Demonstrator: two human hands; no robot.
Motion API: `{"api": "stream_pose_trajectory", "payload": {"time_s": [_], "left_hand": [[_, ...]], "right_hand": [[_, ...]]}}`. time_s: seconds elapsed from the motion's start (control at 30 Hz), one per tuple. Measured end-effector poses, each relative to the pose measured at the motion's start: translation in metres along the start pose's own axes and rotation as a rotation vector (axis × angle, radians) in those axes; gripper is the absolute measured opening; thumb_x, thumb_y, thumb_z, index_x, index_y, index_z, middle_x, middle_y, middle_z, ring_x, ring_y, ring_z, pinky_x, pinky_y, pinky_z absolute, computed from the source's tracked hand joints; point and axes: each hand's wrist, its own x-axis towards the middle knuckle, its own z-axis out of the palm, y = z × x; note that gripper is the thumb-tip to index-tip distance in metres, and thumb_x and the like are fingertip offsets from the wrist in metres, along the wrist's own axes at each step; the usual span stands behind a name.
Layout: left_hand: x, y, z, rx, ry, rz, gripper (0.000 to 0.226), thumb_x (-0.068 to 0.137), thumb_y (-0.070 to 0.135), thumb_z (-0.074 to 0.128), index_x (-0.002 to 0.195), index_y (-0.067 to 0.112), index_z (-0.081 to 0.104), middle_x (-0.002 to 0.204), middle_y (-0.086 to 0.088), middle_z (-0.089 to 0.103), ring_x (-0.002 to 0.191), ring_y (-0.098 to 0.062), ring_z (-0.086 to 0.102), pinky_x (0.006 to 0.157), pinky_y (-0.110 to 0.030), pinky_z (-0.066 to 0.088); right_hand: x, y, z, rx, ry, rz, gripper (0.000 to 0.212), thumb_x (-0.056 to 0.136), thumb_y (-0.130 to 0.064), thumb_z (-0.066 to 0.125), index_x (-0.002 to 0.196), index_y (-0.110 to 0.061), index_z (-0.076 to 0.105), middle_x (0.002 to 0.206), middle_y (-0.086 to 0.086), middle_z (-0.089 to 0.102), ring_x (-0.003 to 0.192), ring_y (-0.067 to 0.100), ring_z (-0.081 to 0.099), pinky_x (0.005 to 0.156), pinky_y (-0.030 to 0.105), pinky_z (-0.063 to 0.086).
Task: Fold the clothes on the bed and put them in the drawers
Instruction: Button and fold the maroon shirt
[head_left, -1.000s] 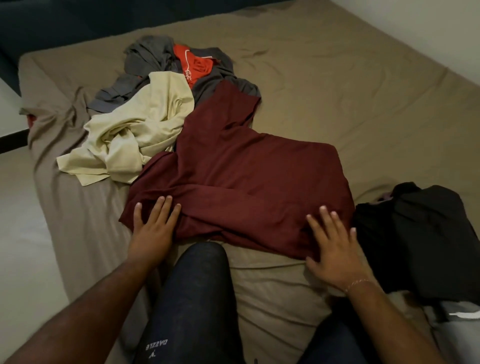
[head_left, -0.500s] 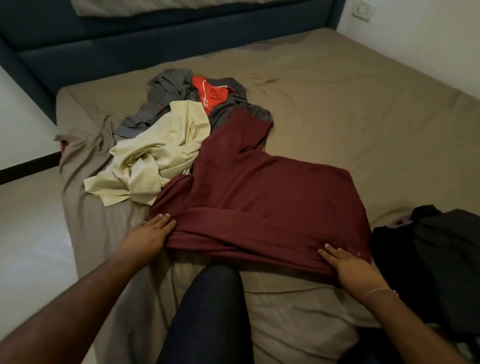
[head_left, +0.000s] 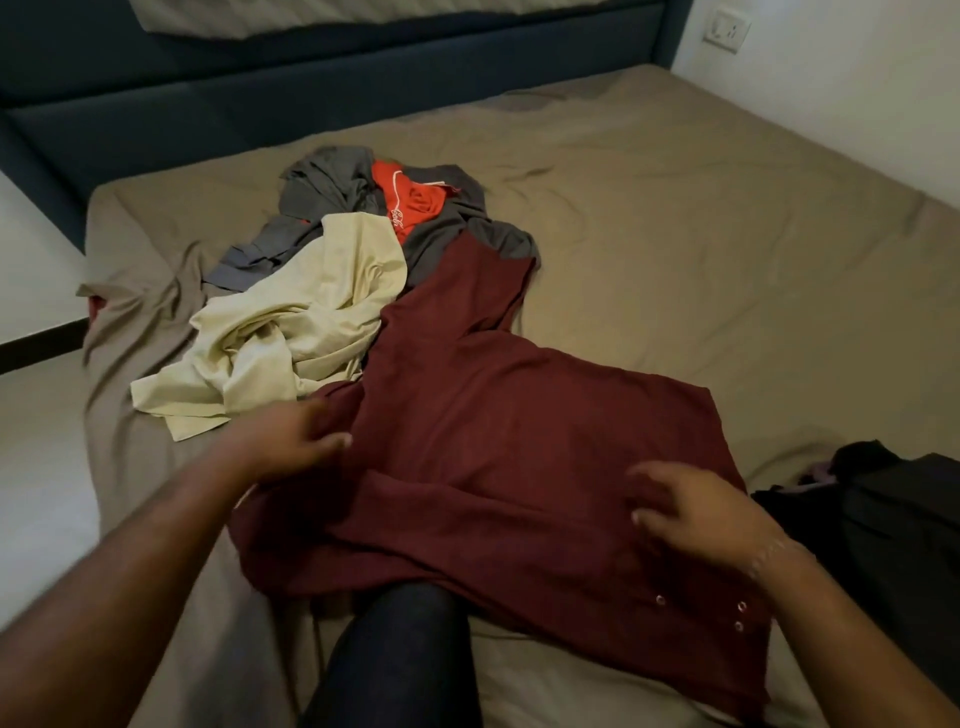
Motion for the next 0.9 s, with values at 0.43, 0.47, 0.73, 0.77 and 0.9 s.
{"api": "stream_pose_trajectory", "payload": {"time_s": [0.43, 0.47, 0.73, 0.77, 0.9], "left_hand": [[0.224, 0.231, 0.030, -0.010, -0.078, 0.364, 0.072, 0.090, 0.012, 0.061, 0.158, 0.016, 0.036, 0.156, -0.010, 0.042, 0.144, -0.032, 0.040, 0.117, -0.043, 0.038], [0.231, 0.229, 0.036, -0.039, -0.139, 0.335, 0.075, 0.089, 0.012, 0.065, 0.158, 0.015, 0.034, 0.155, -0.013, 0.042, 0.144, -0.033, 0.040, 0.118, -0.041, 0.038], [0.245, 0.250, 0.049, 0.219, -0.143, 0.123, 0.078, 0.076, 0.029, 0.083, 0.143, 0.025, 0.044, 0.141, -0.004, 0.044, 0.138, -0.028, 0.037, 0.113, -0.068, 0.025], [0.247, 0.251, 0.039, 0.283, -0.161, 0.100, 0.077, 0.075, 0.037, 0.085, 0.141, 0.025, 0.048, 0.137, -0.005, 0.050, 0.135, -0.028, 0.041, 0.115, -0.067, 0.021], [0.230, 0.242, -0.001, 0.571, -0.153, 0.058, 0.043, 0.084, 0.053, 0.074, 0.116, 0.025, 0.069, 0.106, 0.000, 0.068, 0.108, -0.028, 0.063, 0.114, -0.062, 0.021]], "right_hand": [[0.154, 0.030, 0.001, -0.373, 0.199, 0.283, 0.137, 0.071, -0.053, 0.088, 0.162, -0.029, -0.012, 0.169, 0.006, -0.012, 0.141, 0.028, 0.035, 0.083, 0.044, 0.060], [0.159, 0.032, 0.006, -0.422, 0.200, 0.270, 0.140, 0.072, -0.055, 0.087, 0.161, -0.029, -0.017, 0.170, 0.007, -0.011, 0.141, 0.026, 0.034, 0.085, 0.045, 0.058], [0.174, 0.022, 0.003, -0.440, 0.127, 0.345, 0.109, 0.073, -0.047, 0.088, 0.153, -0.025, 0.018, 0.141, 0.005, 0.038, 0.119, 0.026, 0.049, 0.055, 0.034, 0.048], [0.170, 0.021, 0.002, -0.430, 0.140, 0.345, 0.100, 0.072, -0.049, 0.089, 0.147, -0.024, 0.028, 0.136, 0.003, 0.042, 0.120, 0.025, 0.048, 0.055, 0.033, 0.047], [0.142, 0.028, 0.002, -0.264, 0.236, 0.303, 0.058, 0.081, -0.045, 0.083, 0.124, -0.017, 0.055, 0.119, 0.003, 0.055, 0.113, 0.021, 0.054, 0.068, 0.035, 0.056]]}}
